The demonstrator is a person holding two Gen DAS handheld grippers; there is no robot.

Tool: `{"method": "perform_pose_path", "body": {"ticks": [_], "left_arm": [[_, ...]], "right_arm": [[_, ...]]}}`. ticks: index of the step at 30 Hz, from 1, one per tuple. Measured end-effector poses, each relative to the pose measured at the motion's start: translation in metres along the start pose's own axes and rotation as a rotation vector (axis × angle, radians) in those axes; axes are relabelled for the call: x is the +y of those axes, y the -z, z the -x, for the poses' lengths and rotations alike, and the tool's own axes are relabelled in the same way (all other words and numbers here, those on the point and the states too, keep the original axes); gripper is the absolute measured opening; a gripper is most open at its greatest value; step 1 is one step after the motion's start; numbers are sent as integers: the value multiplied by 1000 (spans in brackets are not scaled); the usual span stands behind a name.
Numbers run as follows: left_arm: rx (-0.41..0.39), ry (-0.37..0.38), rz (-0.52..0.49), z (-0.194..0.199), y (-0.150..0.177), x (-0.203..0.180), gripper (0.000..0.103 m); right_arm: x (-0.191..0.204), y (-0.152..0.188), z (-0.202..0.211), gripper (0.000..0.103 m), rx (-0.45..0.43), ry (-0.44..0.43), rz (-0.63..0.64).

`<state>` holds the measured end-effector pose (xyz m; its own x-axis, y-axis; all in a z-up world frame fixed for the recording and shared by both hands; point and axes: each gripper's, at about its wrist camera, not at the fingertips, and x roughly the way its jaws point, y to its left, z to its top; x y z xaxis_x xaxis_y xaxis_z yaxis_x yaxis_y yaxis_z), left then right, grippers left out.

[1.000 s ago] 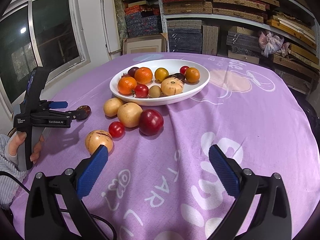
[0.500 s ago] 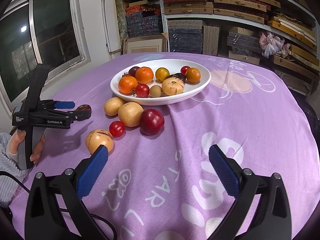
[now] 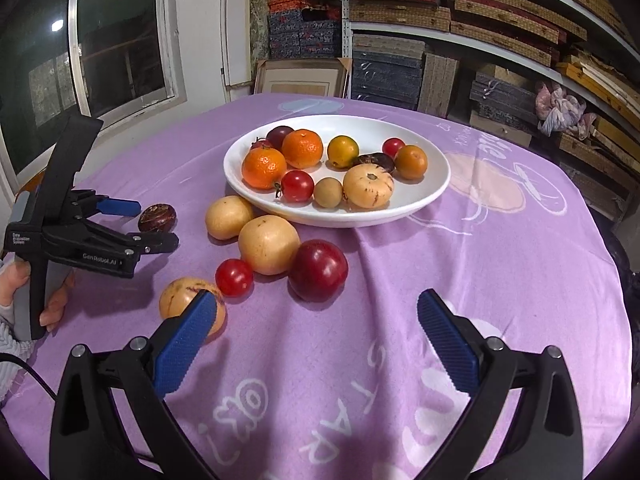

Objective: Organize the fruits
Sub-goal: 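Grasp the dark brown fruit with the left tool while the right tool grasps the red plum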

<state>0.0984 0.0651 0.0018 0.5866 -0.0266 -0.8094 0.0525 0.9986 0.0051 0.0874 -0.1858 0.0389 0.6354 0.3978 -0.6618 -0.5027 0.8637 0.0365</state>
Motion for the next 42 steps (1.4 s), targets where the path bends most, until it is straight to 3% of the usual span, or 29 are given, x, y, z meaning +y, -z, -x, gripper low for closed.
{"method": "perform_pose_path", "body": {"ticks": [2,4,12,20,21,29,36,37,39,40,42], "left_arm": [[2,-6,-6,-1,0,-1,100],[3,-5,-5,-1,0,-1,100],[2,-6,-6,-1,0,-1,100],[2,-6,-6,-1,0,-1,100],[2,-6,-6,-1,0,-1,100],[0,-2,-5,-1,0,-1,100],[-62,10,-13,10,0,-4,99],[-68,10,-15,10,0,-5,95],[-63,13,-19,9,0,-6,73],[-50,19,-21,7,-1,-6,57],[-56,28,-22,7,-1,-6,49]], "right_arm": [[-1,-8,-11,88,11,-2,5],[-5,-11,-21,71,37,-13,1],[-21,-14,-39,64,89,-78,-63],[-10,-19,-47,45,95,-79,-26],[-10,-19,-47,40,95,-74,-24],[-2,-12,-44,40,115,-47,11],[-7,-9,-50,40,146,-71,-14],[-7,-9,-50,40,147,-73,-16],[-7,-8,-50,40,149,-75,-18],[-7,-8,-50,40,150,-76,-19],[-8,-8,-50,40,150,-76,-19]]}}
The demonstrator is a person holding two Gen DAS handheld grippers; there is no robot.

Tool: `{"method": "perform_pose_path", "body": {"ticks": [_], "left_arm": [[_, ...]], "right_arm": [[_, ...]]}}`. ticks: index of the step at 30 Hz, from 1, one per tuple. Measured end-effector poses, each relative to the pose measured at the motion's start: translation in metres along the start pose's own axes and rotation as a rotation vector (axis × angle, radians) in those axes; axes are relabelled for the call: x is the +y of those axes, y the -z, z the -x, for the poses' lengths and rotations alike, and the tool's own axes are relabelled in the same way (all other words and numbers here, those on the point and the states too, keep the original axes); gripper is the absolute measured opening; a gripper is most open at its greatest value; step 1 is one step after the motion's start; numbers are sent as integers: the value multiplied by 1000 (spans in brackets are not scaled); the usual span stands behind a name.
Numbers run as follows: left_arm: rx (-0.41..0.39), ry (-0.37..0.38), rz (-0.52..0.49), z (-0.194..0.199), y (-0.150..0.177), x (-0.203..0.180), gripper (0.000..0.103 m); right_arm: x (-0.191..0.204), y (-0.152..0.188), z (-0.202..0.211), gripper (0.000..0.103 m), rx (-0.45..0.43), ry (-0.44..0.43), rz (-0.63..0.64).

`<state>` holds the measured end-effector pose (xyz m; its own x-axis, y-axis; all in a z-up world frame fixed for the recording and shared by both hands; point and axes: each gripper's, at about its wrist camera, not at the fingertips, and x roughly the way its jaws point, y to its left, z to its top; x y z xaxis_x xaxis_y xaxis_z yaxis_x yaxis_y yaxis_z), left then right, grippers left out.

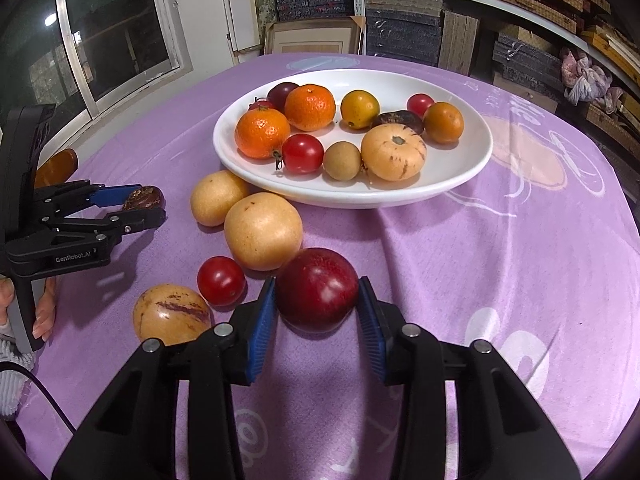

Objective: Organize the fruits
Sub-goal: 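Place the brown fruit and red plum on the plate, opening both tools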

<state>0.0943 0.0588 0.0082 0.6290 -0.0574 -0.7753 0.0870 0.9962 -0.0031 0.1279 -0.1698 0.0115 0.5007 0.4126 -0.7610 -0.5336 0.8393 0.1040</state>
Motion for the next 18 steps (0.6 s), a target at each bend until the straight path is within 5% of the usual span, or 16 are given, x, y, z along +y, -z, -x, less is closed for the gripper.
{"method": "perform_pose_path", "body": {"ticks": [2,11,18], "left_arm": [[-3,4,-5,1,0,0,42],[-85,17,-36,18,-1,-12,42],[-141,54,-30,21,-79,-31,42]], "right_arm": [[0,0,0,40,0,0,1],[-6,-2,13,39,-48,10,-25],[-42,-46,55,39,-204,82,-115]]}}
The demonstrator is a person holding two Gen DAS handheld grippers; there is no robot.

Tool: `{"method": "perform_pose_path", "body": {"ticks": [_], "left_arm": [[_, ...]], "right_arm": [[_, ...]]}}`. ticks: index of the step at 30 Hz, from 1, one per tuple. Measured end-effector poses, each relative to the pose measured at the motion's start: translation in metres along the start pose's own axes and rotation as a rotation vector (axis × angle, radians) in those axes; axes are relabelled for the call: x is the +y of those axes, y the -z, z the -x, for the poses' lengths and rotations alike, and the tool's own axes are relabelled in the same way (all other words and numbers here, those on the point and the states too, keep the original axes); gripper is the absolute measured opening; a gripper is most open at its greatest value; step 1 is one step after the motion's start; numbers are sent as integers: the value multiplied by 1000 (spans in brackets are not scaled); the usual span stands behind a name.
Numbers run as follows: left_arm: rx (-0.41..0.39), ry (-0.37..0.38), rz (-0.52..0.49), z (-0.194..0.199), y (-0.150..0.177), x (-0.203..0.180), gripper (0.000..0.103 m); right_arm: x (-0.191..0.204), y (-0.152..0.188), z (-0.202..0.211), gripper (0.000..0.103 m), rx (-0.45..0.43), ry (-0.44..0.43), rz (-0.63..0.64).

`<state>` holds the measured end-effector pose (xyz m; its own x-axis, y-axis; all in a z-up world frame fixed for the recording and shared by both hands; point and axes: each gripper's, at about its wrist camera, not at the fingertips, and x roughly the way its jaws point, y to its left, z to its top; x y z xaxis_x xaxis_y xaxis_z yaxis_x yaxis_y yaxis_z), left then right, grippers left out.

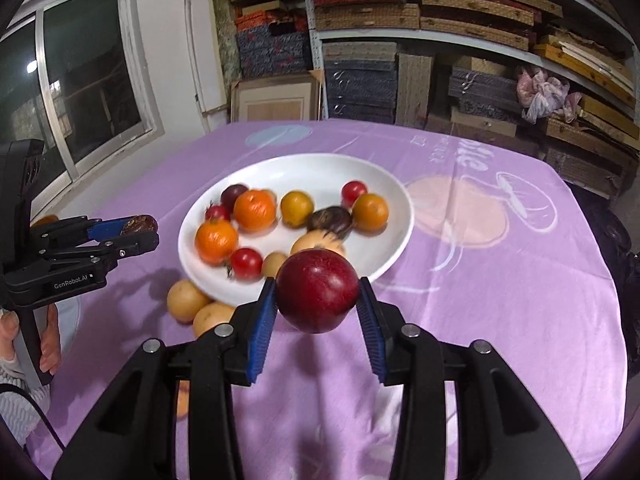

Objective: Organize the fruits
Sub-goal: 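Place the brown fruit and red plum on the plate, opening both tools, then move both tools back toward the remaining fruits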

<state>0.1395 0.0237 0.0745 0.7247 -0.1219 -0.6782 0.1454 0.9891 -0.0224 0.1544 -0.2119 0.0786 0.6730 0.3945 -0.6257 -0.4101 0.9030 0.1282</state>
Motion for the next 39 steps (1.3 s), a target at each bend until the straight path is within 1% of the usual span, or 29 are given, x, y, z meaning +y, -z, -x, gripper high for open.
{"method": "perform_pose_path", "body": {"ticks": [4,6,8,10,12,14,16,18,19,20,21,22,24,26,28,30,32,34,37,39], "left_arm": [[8,-2,-3,-29,-36,-14,42],[33,11,8,-48,-51,-17,42],[44,1,10,-66,-68,-19,42],[63,-5,17,-84,-84,-19,42],[107,11,32,-107,-98,-19,42],[128,-26,32,-126,-105,-19,42],[142,-45,39,-140,-108,-16,43],[152,-45,48,-145,-109,-13,53],[140,-52,50,-142,-108,-12,67],[119,-60,50,-137,-107,-11,76],[95,-60,48,-129,-106,-10,77],[79,-54,47,-120,-105,-8,78],[55,-41,63,-99,-100,-3,81],[27,-39,81,-74,-90,3,92],[4,-43,93,-49,-75,10,97],[-3,-38,111,-27,-56,18,99],[4,-33,124,-11,-33,22,99],[3,-44,129,2,-10,24,99],[29,-58,125,7,21,20,99],[47,-68,118,5,37,15,99]], "right_arm": [[-15,-27,-19,39,-21,-7,-71],[-20,-37,-33,39,-14,-15,-96],[-21,-42,-47,39,-3,-29,-111],[-20,-45,-59,39,3,-36,-114],[-17,-49,-71,39,9,-37,-104],[-12,-53,-82,39,15,-31,-79],[-6,-54,-92,39,20,-34,-55],[1,-54,-99,40,34,-58,-26],[4,-54,-98,43,27,-63,-10],[6,-53,-95,49,14,-54,4],[6,-52,-90,61,1,-45,13],[5,-53,-82,65,-19,-46,11],[1,-55,-60,66,-53,-61,-12],[-3,-53,-34,74,-85,-79,-35],[-5,-43,-8,91,-99,-85,-56],[-4,-25,14,94,-96,-84,-57],[0,-1,31,95,-78,-73,-49],[2,25,45,96,-78,-66,-66],[4,61,54,96,-86,-67,-91],[8,76,52,96,-84,-81,-96]]}}
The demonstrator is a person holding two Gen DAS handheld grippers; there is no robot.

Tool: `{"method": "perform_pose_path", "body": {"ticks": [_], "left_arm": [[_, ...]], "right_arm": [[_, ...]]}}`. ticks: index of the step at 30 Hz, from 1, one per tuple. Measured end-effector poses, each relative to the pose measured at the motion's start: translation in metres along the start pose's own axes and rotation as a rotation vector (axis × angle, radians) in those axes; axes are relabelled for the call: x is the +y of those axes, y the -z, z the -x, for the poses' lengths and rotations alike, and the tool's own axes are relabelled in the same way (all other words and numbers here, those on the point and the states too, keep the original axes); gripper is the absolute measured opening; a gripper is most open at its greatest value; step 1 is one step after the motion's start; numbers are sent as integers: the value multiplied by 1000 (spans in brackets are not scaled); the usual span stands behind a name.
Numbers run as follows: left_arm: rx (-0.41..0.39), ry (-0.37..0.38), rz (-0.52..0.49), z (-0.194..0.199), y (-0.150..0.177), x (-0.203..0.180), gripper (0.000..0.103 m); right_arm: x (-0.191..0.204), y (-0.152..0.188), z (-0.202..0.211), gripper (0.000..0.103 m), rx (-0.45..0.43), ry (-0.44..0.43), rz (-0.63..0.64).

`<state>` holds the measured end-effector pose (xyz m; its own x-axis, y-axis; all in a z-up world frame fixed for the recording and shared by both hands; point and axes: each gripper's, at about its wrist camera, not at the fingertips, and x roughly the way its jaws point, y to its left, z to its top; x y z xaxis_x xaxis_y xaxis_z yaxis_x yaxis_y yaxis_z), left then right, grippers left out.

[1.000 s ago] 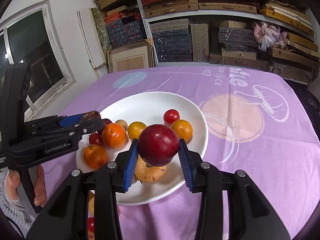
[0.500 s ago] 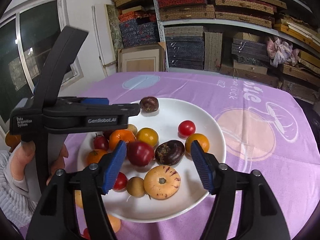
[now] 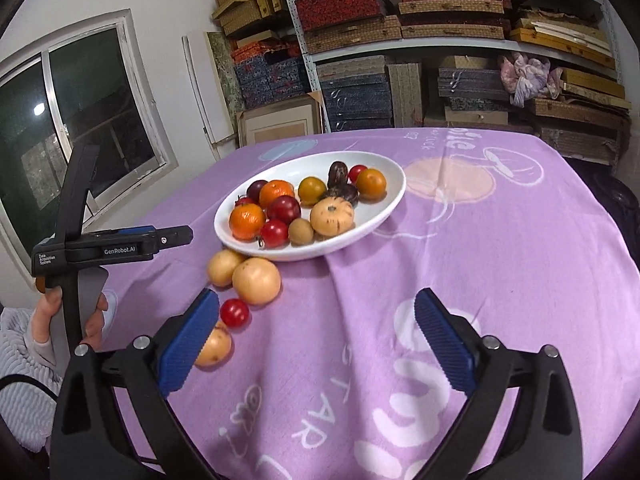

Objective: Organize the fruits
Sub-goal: 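Move both tools back toward the remaining fruits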

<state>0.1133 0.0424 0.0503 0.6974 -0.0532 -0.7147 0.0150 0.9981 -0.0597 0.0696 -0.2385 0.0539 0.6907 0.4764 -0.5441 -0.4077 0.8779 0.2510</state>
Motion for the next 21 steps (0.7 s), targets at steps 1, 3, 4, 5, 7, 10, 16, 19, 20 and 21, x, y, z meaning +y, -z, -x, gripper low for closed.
{"method": "perform_pose_path", "body": {"ticks": [1,3,4,5,7,10,16,19,20,21], "left_arm": [[2,-9,-6,-2,6,-2,99],[5,-35,-31,-7,14,-7,99],[7,-50,-49,-10,17,-10,99],[8,-61,-64,-12,18,-13,99],[5,-67,-81,-15,19,-16,99],[-4,-69,-97,-16,23,-18,99],[14,-60,-93,-16,30,-13,99],[33,-39,-85,-18,31,-10,99],[39,-32,-83,-18,32,-9,99],[42,-29,-82,-18,33,-9,99]], "right_arm": [[2,4,-1,96,3,-3,9],[10,9,-4,96,-8,1,44],[12,10,-6,96,-1,3,62],[14,10,-7,96,7,-2,73],[15,8,-9,97,8,-10,76],[12,7,-14,97,31,-32,59],[14,9,-32,97,132,-67,31],[20,5,-40,97,152,-59,19],[21,4,-42,97,158,-65,5],[23,4,-44,97,165,-81,-9]]}}
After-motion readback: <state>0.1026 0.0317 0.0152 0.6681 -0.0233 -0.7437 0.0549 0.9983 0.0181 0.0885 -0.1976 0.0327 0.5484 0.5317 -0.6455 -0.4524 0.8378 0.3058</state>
